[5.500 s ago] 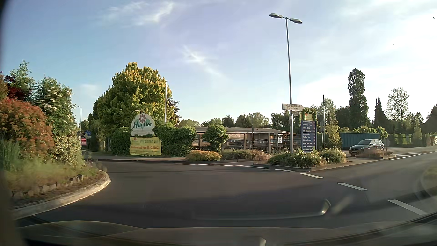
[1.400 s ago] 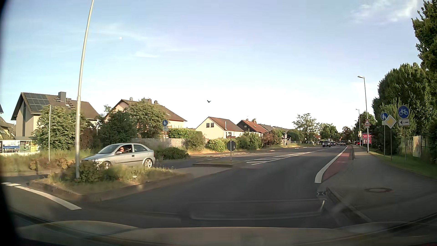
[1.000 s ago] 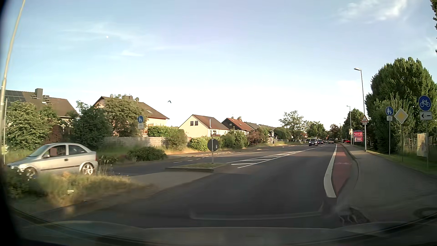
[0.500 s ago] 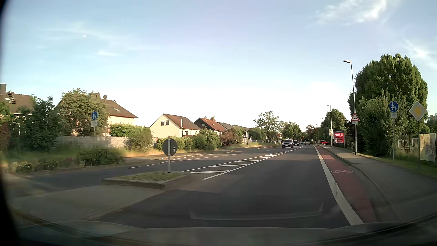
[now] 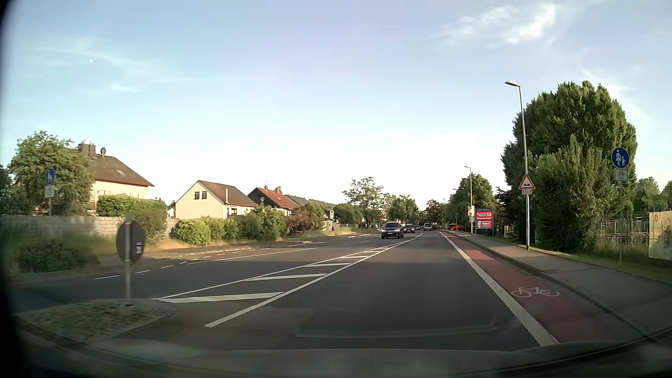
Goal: Follow the waypoints while adhering to traffic rules and regulations
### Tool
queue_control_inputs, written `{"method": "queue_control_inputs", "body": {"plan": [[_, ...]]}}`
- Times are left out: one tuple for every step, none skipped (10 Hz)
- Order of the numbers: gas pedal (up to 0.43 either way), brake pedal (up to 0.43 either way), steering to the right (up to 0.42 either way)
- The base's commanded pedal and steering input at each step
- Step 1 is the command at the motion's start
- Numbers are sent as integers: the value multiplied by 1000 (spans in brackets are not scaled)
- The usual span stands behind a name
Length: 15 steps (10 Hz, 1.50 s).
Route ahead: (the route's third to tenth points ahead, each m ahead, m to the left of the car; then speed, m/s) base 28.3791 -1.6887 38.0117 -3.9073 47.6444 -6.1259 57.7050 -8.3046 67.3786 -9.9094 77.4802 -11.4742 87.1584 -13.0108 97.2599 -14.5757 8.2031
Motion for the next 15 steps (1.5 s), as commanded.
{"method": "queue_control_inputs", "body": {"plan": [[220,30,124],[220,30,115],[220,30,104],[220,30,90],[220,30,79],[220,30,72],[220,30,62],[220,30,49],[220,30,39],[220,30,26],[220,30,13],[220,30,8],[220,30,6],[220,30,6],[220,30,6]]}}
